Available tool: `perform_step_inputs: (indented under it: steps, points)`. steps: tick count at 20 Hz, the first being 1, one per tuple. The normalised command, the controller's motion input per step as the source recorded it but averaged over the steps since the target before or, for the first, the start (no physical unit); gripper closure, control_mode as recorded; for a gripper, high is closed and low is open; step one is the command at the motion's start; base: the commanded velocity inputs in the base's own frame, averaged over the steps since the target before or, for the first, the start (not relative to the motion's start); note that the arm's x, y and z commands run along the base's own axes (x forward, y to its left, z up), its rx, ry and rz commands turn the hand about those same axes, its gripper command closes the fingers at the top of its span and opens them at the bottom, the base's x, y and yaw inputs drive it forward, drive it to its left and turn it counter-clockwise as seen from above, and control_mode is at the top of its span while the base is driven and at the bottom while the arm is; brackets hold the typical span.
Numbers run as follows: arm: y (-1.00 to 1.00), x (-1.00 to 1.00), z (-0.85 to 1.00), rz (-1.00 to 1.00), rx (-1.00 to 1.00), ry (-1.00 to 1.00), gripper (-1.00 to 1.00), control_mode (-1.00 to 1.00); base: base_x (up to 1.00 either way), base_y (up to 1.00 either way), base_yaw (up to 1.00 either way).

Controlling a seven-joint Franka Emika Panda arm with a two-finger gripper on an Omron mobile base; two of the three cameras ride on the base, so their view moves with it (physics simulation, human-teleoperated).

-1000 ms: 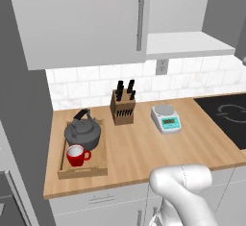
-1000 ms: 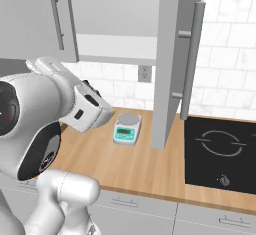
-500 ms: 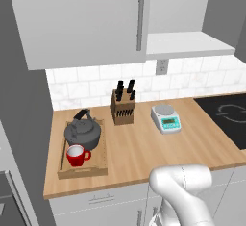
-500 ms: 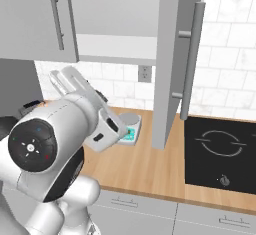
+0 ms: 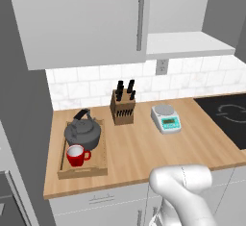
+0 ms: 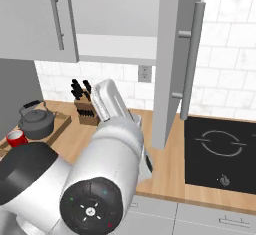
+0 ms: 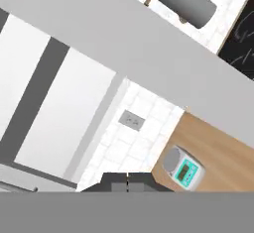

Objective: Pick the kettle from the counter and place it on the tray. Then pick the mug from the cabinet and place it on the tray. Then close the cabinet doors.

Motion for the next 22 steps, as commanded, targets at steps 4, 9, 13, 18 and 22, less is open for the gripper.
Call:
perform_step_inputs:
  steps: [4,9,13,18,22]
  points:
    - [-0.42,-0.17,-0.19,0.00,0.17,0.00,1.00,-1.00,0.00,0.00,0.00]
    - [-0.35,0.04,-0.41,-0.03,0.13,0.00,1.00,-1.00,0.00,0.00,0.00]
    - [-0.53,0.17,-0.52,-0.01,0.14,-0.05,1.00,-1.00,0.00,0.00,0.00]
    - [-0.62,0.31,-0.39,-0.02,0.14,-0.02,1.00,-1.00,0.00,0.00,0.00]
    - [-0.34,-0.08,-0.25,0.00,0.10,-0.12,1.00,-1.00,0.00,0.00,0.00]
